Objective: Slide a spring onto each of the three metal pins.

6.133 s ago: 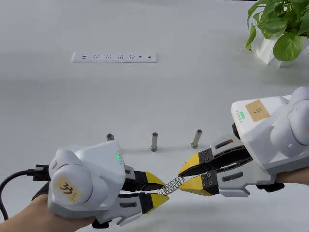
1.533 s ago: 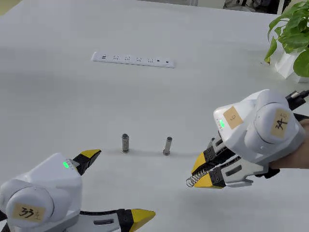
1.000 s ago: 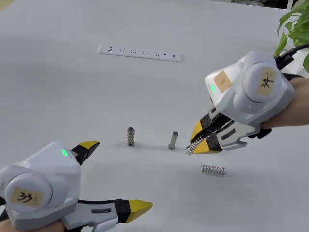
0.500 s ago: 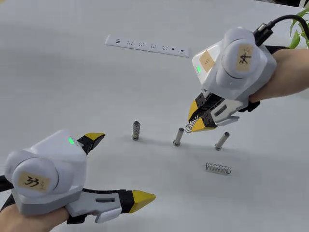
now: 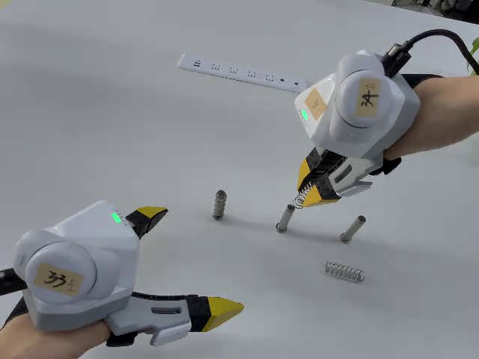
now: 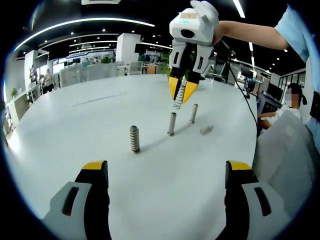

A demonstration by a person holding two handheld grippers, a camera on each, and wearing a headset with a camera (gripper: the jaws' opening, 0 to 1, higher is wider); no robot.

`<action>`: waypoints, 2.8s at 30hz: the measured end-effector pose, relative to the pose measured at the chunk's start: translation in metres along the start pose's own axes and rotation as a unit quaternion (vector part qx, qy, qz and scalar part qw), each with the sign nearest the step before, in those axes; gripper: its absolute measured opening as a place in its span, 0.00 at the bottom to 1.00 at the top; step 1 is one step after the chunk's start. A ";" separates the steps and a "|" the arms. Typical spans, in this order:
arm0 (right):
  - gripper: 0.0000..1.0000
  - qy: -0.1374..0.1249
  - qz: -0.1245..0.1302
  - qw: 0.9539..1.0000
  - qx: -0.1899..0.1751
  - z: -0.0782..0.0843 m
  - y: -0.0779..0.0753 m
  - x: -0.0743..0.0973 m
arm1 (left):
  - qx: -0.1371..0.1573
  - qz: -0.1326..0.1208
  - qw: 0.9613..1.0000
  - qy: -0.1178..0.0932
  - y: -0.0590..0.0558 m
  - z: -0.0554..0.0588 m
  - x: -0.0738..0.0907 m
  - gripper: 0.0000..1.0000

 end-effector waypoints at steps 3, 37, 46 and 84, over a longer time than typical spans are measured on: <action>0.07 0.003 -0.003 1.000 0.000 0.000 -0.002 -0.001 | 0.001 0.000 1.000 -0.001 0.001 0.001 0.000 0.96; 0.08 0.030 -0.031 0.999 0.013 -0.003 -0.012 -0.030 | 0.028 -0.006 1.000 0.001 0.001 0.012 0.002 0.92; 0.08 0.048 -0.041 0.998 0.015 -0.004 -0.011 -0.047 | 0.036 -0.007 0.999 -0.002 0.002 0.014 0.003 0.92; 0.09 0.065 -0.036 0.997 0.019 -0.003 -0.002 -0.076 | 0.046 -0.013 0.999 0.000 0.003 0.020 0.007 0.91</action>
Point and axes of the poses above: the centre of the closed fingertips' face, and the gripper's own axes: x roughly backward along the fingers, y roughly to its left, z roughly out of its underside, the point moved 7 cm from there along x, roughly backward along the fingers, and after that the axes turned 14 degrees about -x, right-handed, at the moved point
